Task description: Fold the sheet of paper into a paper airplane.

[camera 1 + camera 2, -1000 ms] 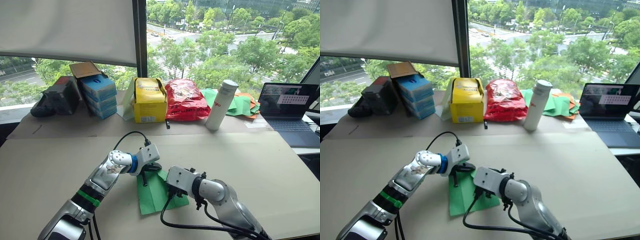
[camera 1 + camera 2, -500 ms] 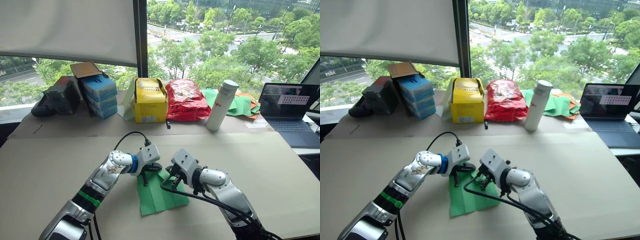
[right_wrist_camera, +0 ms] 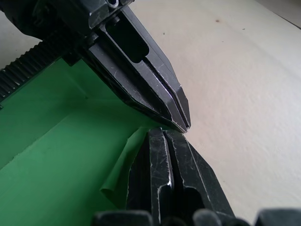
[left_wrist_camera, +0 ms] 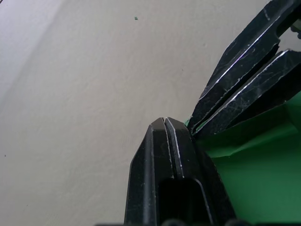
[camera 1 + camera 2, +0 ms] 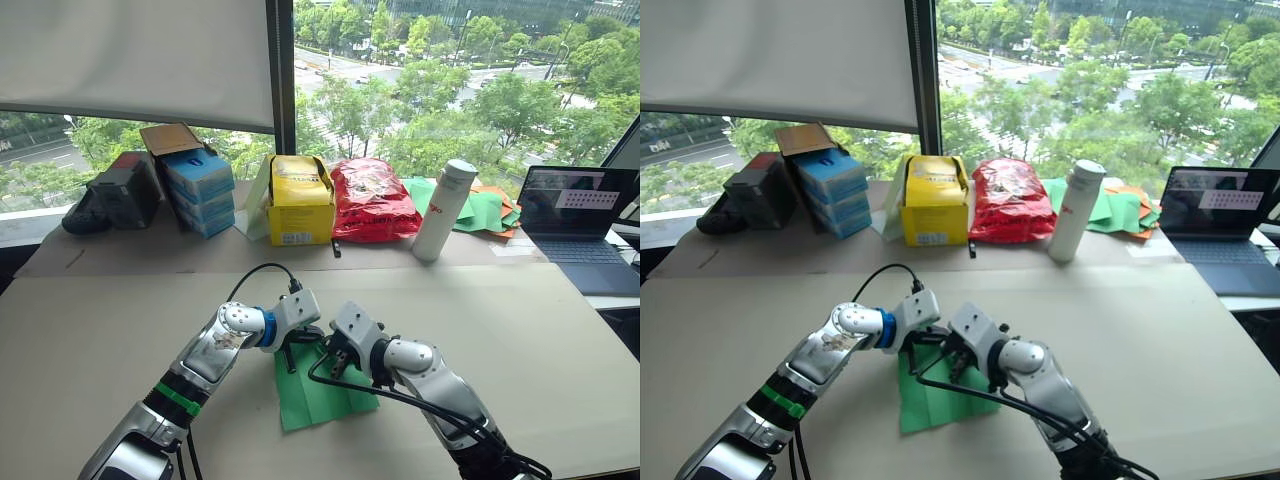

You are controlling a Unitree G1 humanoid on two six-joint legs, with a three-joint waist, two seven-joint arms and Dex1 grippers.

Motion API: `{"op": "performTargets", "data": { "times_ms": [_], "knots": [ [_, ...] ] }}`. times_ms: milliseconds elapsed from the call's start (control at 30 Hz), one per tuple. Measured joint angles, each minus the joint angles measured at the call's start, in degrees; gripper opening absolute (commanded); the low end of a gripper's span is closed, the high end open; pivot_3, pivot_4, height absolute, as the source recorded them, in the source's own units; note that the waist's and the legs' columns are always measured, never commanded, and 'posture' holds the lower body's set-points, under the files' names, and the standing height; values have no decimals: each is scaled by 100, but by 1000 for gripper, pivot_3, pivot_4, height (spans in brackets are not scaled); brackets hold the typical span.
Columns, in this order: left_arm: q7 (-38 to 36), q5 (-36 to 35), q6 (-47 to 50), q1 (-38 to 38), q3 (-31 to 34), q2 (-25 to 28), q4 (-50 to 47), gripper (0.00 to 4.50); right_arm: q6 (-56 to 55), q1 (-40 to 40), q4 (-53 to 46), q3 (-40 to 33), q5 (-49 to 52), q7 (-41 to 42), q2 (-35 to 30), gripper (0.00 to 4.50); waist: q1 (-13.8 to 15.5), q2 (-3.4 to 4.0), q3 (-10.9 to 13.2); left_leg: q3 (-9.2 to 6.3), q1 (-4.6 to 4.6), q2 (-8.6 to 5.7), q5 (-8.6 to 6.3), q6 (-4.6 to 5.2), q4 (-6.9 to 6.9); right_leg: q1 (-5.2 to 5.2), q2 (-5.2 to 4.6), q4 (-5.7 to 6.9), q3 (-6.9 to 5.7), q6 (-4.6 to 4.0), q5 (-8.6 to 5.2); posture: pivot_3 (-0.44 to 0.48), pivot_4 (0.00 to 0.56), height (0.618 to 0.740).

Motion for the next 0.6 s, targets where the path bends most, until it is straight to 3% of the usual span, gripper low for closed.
{"op": "performTargets", "data": {
  "times_ms": [600],
  "knots": [
    [54, 71, 8, 73, 10, -5, -59, 0, 989, 1, -336, -18, 386, -107, -273, 58, 3, 1, -41, -2, 10, 1, -2, 4, -5, 7, -2, -3, 3, 0, 0, 0, 150, 740]
  ]
}}
